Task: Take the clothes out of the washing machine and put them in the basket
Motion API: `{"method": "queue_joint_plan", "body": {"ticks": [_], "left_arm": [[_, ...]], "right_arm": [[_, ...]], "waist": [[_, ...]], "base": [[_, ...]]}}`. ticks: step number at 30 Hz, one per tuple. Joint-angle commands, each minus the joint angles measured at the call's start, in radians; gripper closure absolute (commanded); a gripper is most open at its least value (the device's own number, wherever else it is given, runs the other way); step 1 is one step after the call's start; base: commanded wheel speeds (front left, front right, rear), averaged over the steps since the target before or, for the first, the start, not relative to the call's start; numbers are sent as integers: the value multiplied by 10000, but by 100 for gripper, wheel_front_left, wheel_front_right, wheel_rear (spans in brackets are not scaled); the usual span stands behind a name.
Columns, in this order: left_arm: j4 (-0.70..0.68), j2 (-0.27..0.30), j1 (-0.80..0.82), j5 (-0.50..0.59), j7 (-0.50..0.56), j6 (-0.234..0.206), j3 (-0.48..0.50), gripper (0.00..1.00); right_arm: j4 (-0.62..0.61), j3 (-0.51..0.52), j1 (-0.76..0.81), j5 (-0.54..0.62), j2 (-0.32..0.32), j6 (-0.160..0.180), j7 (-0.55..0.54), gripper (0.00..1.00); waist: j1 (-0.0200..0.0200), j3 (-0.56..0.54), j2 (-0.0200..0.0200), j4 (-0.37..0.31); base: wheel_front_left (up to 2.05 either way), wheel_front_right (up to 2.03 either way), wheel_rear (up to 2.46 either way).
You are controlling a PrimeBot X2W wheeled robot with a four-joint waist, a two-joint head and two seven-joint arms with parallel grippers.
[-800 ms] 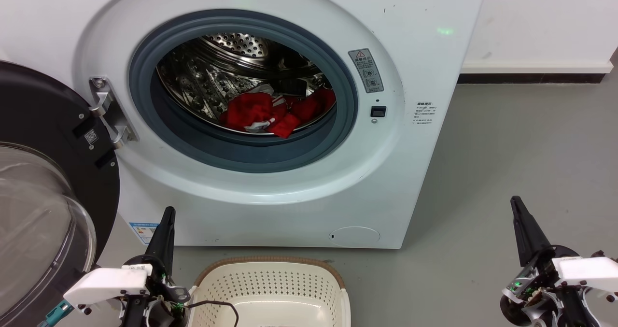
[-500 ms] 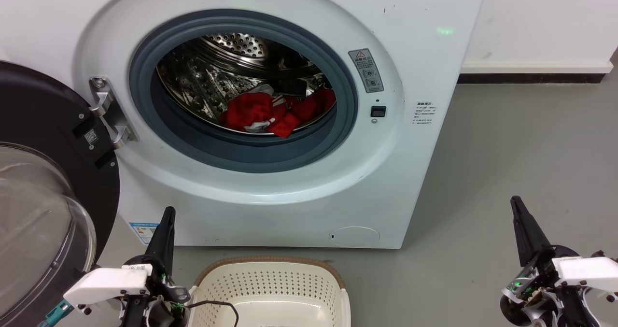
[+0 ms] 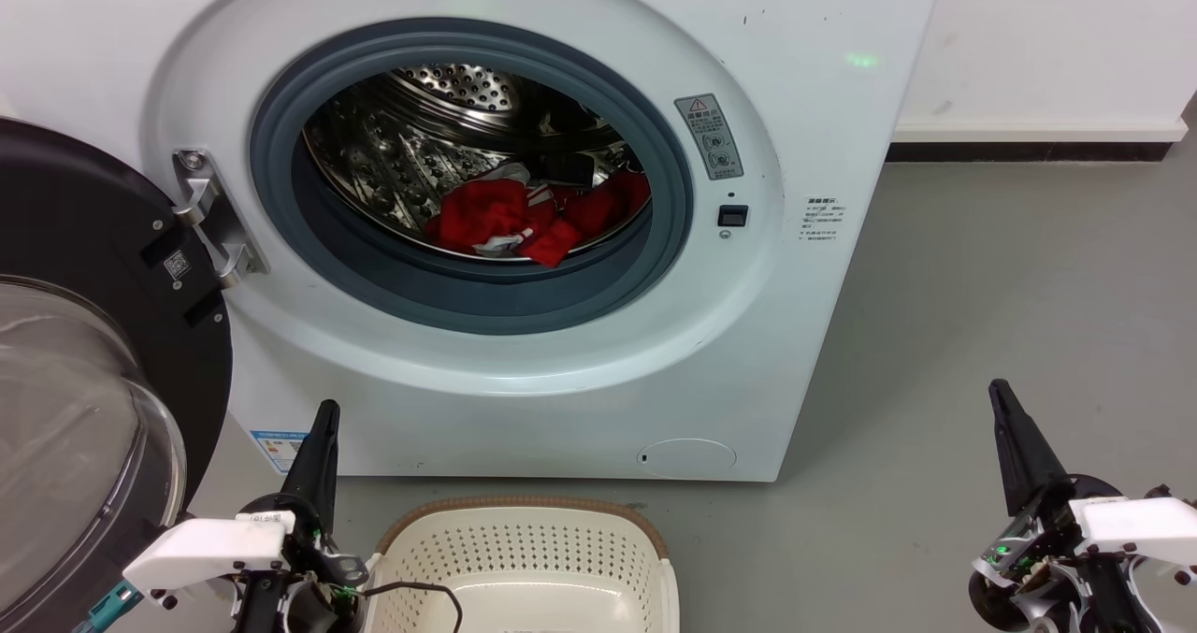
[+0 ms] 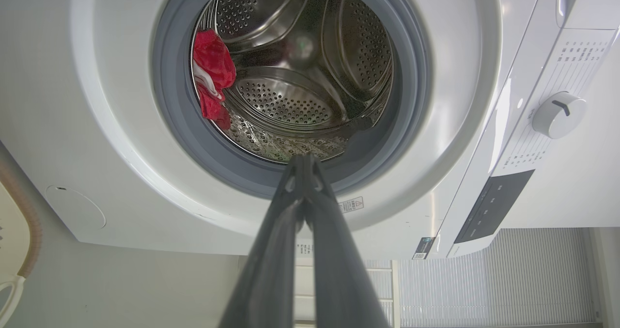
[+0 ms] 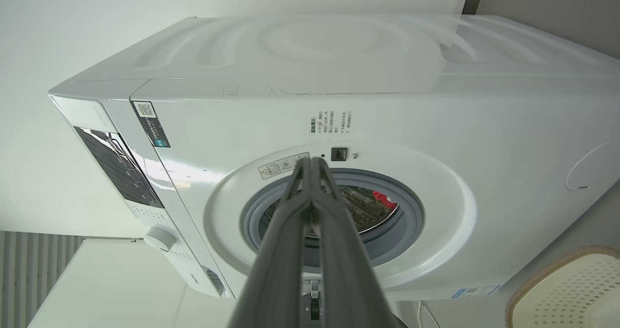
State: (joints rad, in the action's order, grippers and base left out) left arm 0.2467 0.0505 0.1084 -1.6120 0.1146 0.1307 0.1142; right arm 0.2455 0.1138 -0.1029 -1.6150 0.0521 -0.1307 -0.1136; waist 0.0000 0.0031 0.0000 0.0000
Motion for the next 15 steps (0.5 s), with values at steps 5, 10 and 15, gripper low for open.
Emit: {"method": "queue_joint_plan", "body": {"ticks": [5,10,15], "left_arm": [[-43,-12,-5,-16,16,22,20,100],[-43,-12,-5,-16,16,22,20,100],[70,-6,-24,7,-10,-2,-18,0]], "right_arm": [[12,-8,-130,52,-32,0,-5,100],[12,-8,-130,52,-32,0,-5,100],[53,-4,41,3,-2,0,8,0]], "waist": [[0,0,0,0],[0,0,0,0],[0,0,0,0]], "base": [[0,0,0],[0,0,0],[0,0,0]]}}
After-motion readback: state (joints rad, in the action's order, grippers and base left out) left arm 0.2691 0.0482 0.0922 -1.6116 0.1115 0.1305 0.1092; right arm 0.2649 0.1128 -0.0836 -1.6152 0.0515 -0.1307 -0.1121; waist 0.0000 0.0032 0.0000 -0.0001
